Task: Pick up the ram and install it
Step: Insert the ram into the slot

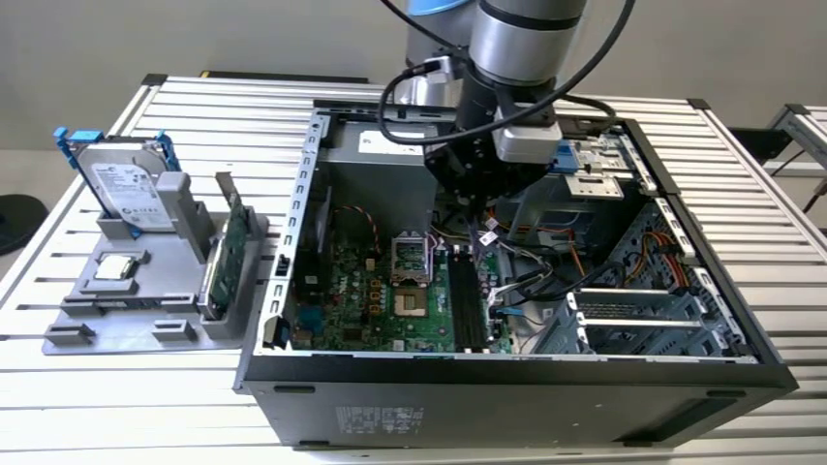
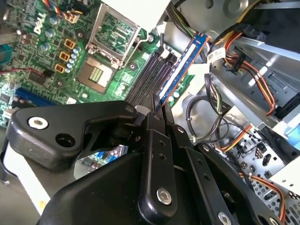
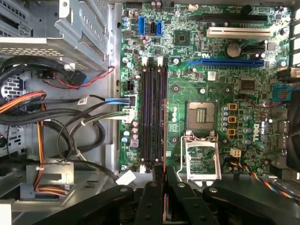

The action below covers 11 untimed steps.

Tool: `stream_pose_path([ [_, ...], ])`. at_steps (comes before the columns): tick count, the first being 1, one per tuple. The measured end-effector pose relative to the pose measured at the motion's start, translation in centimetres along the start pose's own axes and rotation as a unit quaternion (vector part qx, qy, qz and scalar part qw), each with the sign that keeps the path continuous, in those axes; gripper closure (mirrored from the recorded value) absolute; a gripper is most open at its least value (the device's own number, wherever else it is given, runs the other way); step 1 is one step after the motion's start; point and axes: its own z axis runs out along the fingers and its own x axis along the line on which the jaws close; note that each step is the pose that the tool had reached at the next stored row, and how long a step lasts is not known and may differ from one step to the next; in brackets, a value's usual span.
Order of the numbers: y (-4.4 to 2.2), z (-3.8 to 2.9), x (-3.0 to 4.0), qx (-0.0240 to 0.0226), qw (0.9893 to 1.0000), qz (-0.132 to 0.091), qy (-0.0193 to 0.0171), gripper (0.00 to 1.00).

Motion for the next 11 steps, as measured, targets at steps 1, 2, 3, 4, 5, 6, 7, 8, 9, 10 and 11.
stream_pose_path([
  [1,0.01,0.10,0.05,-0.0006,1.0000,0.001,0.0002,1.00],
  [2,0.01,0.19,0.09,-0.0011,1.0000,0.001,0.0003,1.00],
  [3,0.03,0.28,0.14,-0.0017,1.0000,0.001,0.0004,1.00],
  [4,0.04,0.38,0.19,-0.0021,1.0000,0.002,0.0006,1.00],
  [5,0.07,0.49,0.23,-0.0024,1.0000,0.002,0.0009,1.00],
  [6,0.09,0.57,0.27,-0.0027,1.0000,0.002,0.0011,1.00],
  [7,0.11,0.65,0.31,-0.0030,1.0000,0.003,0.0011,1.00],
  [8,0.14,0.73,0.31,-0.0033,1.0000,0.004,0.0013,1.00],
  [9,0.16,0.81,0.31,-0.0035,1.0000,0.005,0.0014,1.00],
  [10,0.18,0.90,0.32,-0.0039,1.0000,0.006,0.0017,1.00],
  [11,0.20,0.98,0.32,-0.0041,1.0000,0.007,0.0021,1.00],
])
